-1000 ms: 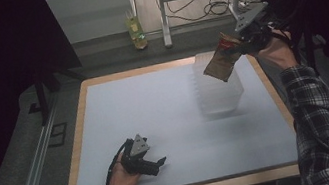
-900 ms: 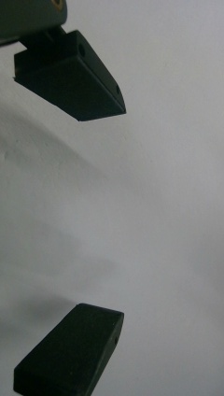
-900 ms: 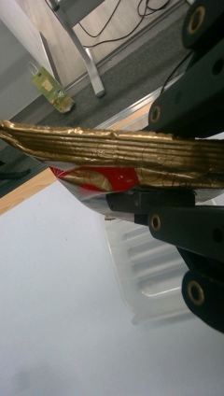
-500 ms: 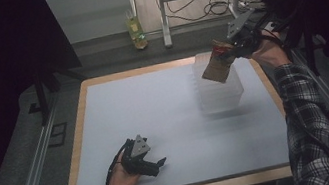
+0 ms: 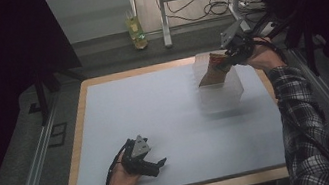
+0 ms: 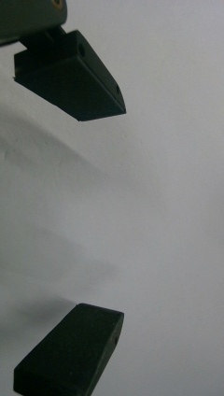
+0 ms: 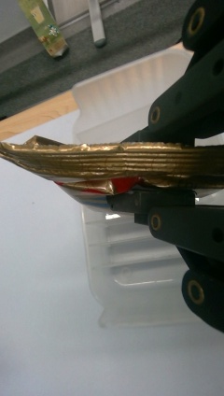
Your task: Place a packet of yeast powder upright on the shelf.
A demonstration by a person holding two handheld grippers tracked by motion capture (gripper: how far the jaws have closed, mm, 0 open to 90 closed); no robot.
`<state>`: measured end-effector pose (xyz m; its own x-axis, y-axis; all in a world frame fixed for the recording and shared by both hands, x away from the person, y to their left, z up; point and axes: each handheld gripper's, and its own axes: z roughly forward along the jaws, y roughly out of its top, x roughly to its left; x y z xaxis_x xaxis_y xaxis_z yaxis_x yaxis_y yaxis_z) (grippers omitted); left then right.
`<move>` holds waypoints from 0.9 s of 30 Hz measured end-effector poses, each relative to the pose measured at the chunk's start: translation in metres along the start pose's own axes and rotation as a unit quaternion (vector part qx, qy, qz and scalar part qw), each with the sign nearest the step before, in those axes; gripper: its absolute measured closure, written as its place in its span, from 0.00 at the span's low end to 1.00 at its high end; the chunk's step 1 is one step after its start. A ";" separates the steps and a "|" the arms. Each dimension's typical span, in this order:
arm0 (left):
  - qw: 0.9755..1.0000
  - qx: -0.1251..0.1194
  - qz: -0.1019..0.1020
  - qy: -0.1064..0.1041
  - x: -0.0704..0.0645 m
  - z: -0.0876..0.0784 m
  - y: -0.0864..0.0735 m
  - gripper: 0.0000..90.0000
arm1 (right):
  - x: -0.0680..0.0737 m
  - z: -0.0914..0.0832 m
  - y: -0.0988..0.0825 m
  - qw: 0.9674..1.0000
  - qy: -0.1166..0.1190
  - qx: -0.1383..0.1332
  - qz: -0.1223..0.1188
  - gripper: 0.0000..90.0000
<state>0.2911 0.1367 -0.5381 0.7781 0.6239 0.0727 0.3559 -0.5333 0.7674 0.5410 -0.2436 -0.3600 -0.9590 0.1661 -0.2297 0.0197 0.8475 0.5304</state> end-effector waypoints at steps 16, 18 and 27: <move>1.000 0.001 0.004 0.001 -0.001 0.000 0.000 0.05 | -0.005 0.024 -0.006 0.996 -0.007 -0.011 0.083 0.82; 1.000 -0.001 0.003 0.001 0.000 0.000 0.001 0.05 | -0.003 0.027 -0.007 0.995 0.001 -0.020 0.099 0.75; 1.000 0.000 0.004 0.001 -0.001 0.000 0.001 0.05 | 0.005 0.025 -0.010 0.991 -0.026 -0.044 0.126 0.49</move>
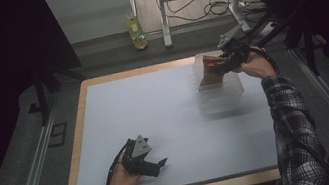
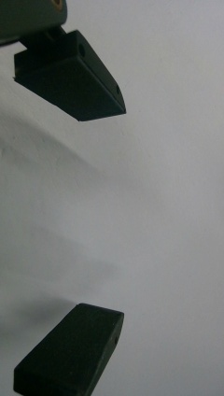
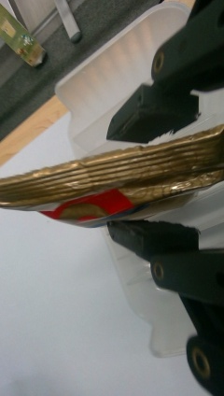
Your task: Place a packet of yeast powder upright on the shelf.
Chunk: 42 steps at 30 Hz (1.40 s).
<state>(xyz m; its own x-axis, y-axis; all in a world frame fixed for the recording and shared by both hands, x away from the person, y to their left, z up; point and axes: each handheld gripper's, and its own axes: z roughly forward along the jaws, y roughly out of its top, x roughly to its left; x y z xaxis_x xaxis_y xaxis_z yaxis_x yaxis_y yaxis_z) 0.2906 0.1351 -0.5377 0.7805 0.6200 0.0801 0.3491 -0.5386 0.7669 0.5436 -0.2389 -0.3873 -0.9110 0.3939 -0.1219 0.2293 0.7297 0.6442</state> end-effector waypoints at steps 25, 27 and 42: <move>1.000 -0.004 -0.003 -0.001 -0.001 0.001 0.001 0.04 | 0.012 -0.029 0.012 0.996 -0.023 -0.056 0.061 0.08; 1.000 -0.009 -0.006 -0.003 -0.001 0.001 0.001 0.04 | 0.015 -0.031 0.013 0.996 -0.024 -0.055 0.060 0.07; 0.999 -0.035 -0.010 -0.010 0.003 -0.002 0.000 0.02 | 0.038 -0.045 0.016 0.995 -0.036 -0.075 0.056 0.06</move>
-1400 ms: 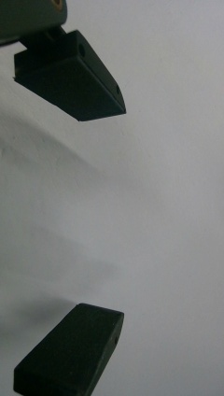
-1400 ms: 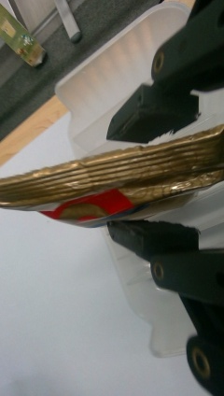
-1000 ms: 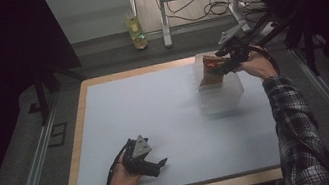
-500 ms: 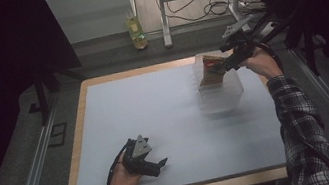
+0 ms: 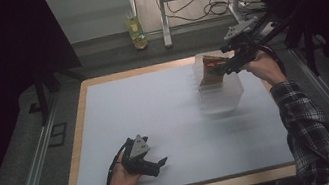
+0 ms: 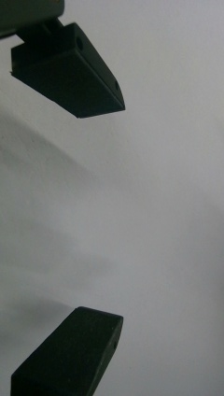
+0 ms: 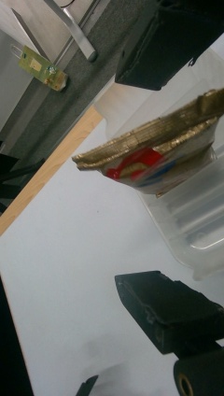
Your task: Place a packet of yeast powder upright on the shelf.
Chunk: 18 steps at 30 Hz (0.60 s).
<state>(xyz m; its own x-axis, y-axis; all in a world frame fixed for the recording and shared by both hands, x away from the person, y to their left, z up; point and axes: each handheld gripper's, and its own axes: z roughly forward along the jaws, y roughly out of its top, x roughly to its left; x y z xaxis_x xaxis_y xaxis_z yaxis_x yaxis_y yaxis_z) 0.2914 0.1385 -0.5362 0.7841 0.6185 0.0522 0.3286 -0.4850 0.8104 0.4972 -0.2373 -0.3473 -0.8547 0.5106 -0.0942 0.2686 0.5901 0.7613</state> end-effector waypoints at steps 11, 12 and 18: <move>1.000 -0.013 -0.019 0.007 0.002 -0.002 0.000 0.02 | 0.013 -0.004 -0.010 1.000 -0.003 0.000 0.002 0.05; 1.000 -0.014 -0.020 0.006 0.003 -0.002 0.000 0.02 | 0.014 -0.004 -0.011 1.000 -0.001 0.000 0.003 0.05; 1.000 -0.009 -0.017 0.011 0.003 -0.001 0.000 0.03 | 0.021 -0.009 -0.016 1.000 -0.002 -0.003 0.007 0.04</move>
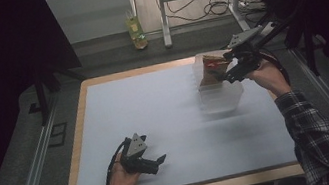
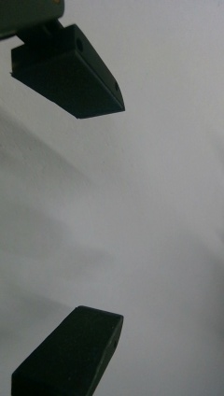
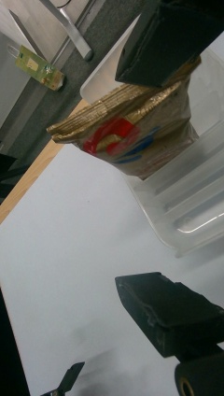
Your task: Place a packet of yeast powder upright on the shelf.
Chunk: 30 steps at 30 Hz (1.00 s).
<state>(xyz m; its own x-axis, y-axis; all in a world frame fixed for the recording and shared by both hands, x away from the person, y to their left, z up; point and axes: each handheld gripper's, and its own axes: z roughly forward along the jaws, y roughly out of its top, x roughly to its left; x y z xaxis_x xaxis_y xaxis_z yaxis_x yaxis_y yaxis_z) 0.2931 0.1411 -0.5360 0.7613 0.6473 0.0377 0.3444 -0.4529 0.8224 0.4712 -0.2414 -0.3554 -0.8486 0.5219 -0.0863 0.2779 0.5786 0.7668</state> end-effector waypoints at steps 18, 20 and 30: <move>1.000 0.007 0.000 0.001 0.003 0.001 -0.002 0.05 | 0.026 -0.009 -0.019 1.000 0.006 -0.006 0.010 0.02; 1.000 0.005 -0.004 -0.003 0.003 0.002 -0.002 0.05 | 0.032 -0.010 -0.023 1.000 0.004 -0.011 0.010 0.01; 1.000 0.018 -0.016 -0.011 0.001 0.003 0.000 0.04 | 0.046 -0.021 -0.035 1.000 -0.005 -0.017 0.014 0.01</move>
<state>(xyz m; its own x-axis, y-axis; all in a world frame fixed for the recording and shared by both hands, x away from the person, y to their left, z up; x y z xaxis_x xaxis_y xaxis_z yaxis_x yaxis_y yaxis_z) 0.2957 0.1403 -0.5371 0.7610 0.6487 -0.0014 0.3883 -0.4539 0.8020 0.4128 -0.2510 -0.3730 -0.8365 0.5435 -0.0702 0.2861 0.5424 0.7899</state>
